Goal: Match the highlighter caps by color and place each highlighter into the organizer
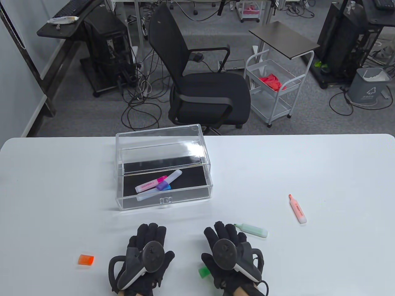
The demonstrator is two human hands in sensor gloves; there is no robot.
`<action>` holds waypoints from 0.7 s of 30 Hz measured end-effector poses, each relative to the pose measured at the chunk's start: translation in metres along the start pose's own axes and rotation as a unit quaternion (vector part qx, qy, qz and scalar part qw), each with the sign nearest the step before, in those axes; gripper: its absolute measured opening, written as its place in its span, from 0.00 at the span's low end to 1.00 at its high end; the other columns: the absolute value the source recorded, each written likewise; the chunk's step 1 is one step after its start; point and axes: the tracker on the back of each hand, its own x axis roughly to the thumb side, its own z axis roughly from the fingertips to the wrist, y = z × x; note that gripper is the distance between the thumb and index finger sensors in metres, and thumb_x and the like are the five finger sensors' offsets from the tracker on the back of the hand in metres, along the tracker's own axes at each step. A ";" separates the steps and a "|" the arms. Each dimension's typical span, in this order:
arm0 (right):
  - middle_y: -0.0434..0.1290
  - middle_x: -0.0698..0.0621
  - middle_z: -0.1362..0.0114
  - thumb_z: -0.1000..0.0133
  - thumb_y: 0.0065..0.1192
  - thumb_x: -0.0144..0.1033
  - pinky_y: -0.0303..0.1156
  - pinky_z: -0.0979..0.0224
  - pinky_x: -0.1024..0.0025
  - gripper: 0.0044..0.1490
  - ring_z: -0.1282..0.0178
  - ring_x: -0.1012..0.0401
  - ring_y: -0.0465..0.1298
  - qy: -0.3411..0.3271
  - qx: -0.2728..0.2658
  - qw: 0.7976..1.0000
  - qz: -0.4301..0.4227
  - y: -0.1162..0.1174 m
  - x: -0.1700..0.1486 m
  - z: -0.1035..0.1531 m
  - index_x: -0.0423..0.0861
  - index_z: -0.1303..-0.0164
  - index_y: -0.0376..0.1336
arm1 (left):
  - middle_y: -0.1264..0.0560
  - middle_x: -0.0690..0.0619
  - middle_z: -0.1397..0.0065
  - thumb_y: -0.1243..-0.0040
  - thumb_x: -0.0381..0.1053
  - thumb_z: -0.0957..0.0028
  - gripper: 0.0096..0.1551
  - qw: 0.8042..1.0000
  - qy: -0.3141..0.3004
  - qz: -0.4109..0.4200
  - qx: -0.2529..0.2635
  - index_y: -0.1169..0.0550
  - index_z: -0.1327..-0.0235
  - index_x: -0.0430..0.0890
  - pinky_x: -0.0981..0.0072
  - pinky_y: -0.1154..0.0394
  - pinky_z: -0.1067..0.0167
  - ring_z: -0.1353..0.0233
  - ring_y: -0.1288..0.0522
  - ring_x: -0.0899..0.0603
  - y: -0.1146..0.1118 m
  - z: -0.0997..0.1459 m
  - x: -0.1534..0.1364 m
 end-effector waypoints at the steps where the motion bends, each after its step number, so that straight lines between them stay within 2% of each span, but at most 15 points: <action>1: 0.38 0.48 0.16 0.51 0.60 0.51 0.37 0.24 0.29 0.48 0.16 0.42 0.39 0.006 0.003 1.000 -0.001 -0.002 -0.002 -0.001 0.56 0.24 0.42 | 0.55 0.63 0.13 0.53 0.76 0.53 0.49 1.000 0.002 -0.002 -0.003 0.51 0.19 0.64 0.47 0.47 0.18 0.10 0.54 0.44 -0.001 -0.001 0.000; 4: 0.38 0.48 0.16 0.51 0.61 0.50 0.37 0.24 0.29 0.48 0.16 0.42 0.39 0.033 0.009 0.999 0.000 -0.014 -0.011 -0.010 0.56 0.24 0.43 | 0.55 0.63 0.13 0.53 0.76 0.53 0.49 1.000 0.005 0.001 -0.019 0.51 0.19 0.64 0.47 0.47 0.18 0.10 0.54 0.44 -0.004 -0.004 -0.003; 6: 0.39 0.48 0.15 0.51 0.62 0.49 0.37 0.24 0.29 0.48 0.16 0.42 0.40 0.056 0.033 0.998 0.005 -0.022 -0.020 -0.020 0.56 0.24 0.44 | 0.55 0.63 0.13 0.53 0.76 0.53 0.49 1.000 0.008 0.001 -0.025 0.51 0.19 0.64 0.48 0.47 0.18 0.10 0.55 0.44 -0.006 -0.005 -0.005; 10: 0.39 0.48 0.15 0.51 0.63 0.48 0.37 0.23 0.29 0.48 0.15 0.43 0.41 0.106 0.046 0.991 0.069 -0.033 -0.045 -0.037 0.56 0.24 0.44 | 0.55 0.62 0.13 0.53 0.77 0.53 0.49 1.000 0.012 -0.004 -0.025 0.52 0.19 0.64 0.47 0.47 0.18 0.10 0.54 0.44 -0.005 -0.005 -0.007; 14: 0.40 0.49 0.16 0.51 0.65 0.48 0.37 0.23 0.29 0.49 0.15 0.43 0.42 0.157 0.083 0.976 0.128 -0.029 -0.076 -0.053 0.56 0.24 0.44 | 0.55 0.62 0.13 0.53 0.77 0.53 0.49 0.999 0.013 -0.007 -0.037 0.52 0.19 0.64 0.47 0.47 0.18 0.10 0.54 0.44 -0.008 -0.008 -0.007; 19: 0.41 0.49 0.16 0.52 0.66 0.47 0.37 0.23 0.29 0.49 0.15 0.44 0.43 0.190 0.133 0.964 0.131 -0.014 -0.108 -0.065 0.56 0.25 0.44 | 0.55 0.62 0.13 0.53 0.77 0.53 0.49 0.999 0.019 -0.003 -0.046 0.52 0.19 0.63 0.47 0.47 0.18 0.10 0.54 0.44 -0.010 -0.010 -0.009; 21: 0.45 0.49 0.16 0.52 0.64 0.48 0.40 0.23 0.29 0.46 0.16 0.44 0.47 0.191 0.142 0.962 0.136 -0.010 -0.116 -0.067 0.56 0.26 0.46 | 0.55 0.62 0.13 0.53 0.76 0.53 0.49 0.999 0.019 -0.005 -0.042 0.52 0.19 0.63 0.47 0.47 0.18 0.10 0.54 0.44 -0.010 -0.010 -0.009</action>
